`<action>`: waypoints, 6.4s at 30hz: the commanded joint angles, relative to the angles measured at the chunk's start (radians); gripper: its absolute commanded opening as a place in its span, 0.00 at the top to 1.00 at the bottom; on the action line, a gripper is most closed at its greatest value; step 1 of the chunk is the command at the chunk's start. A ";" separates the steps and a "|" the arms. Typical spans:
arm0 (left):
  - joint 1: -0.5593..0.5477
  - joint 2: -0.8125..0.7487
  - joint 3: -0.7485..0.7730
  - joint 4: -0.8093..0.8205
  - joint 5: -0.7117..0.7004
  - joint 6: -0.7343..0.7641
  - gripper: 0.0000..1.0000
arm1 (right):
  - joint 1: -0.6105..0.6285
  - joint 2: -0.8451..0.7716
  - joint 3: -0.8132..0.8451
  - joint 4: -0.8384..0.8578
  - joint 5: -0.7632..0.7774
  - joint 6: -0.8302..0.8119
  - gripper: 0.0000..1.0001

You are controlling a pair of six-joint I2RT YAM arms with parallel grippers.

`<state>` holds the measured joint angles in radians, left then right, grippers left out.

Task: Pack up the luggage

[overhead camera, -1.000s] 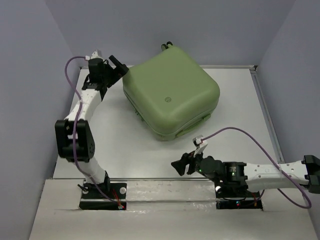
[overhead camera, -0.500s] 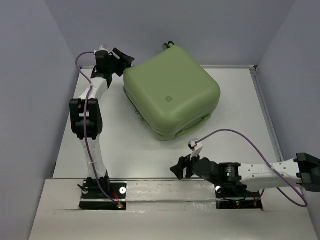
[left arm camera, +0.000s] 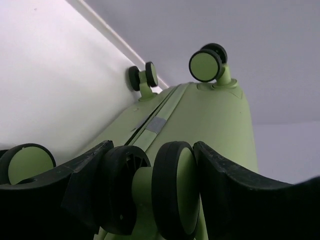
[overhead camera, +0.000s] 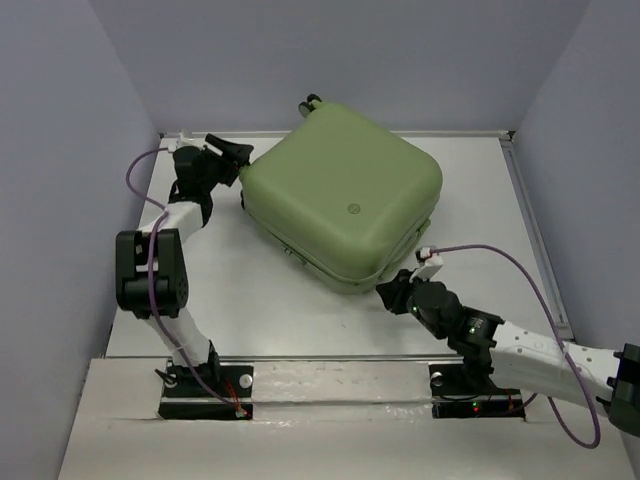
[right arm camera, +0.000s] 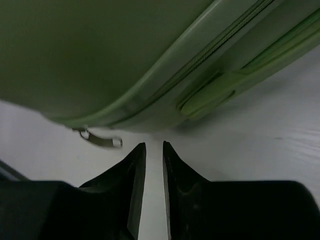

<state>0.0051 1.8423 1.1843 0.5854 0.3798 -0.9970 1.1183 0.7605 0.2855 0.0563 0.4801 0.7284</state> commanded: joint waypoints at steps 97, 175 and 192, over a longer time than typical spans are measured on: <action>-0.332 -1.067 -0.908 -0.081 -0.266 0.100 0.94 | 0.152 0.593 0.558 0.123 -0.127 -0.322 0.93; -0.672 -0.150 -0.428 0.310 -0.154 0.379 0.87 | -0.074 0.558 0.435 0.210 -0.132 -0.334 0.93; -0.648 -0.512 -0.545 0.062 -0.237 0.368 0.88 | -0.063 0.315 0.244 0.148 -0.102 -0.219 0.93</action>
<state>-0.6575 1.4136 0.5911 0.7040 0.2073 -0.6266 1.0206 1.0470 0.4797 0.1646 0.4934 0.4808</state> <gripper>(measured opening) 0.111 0.075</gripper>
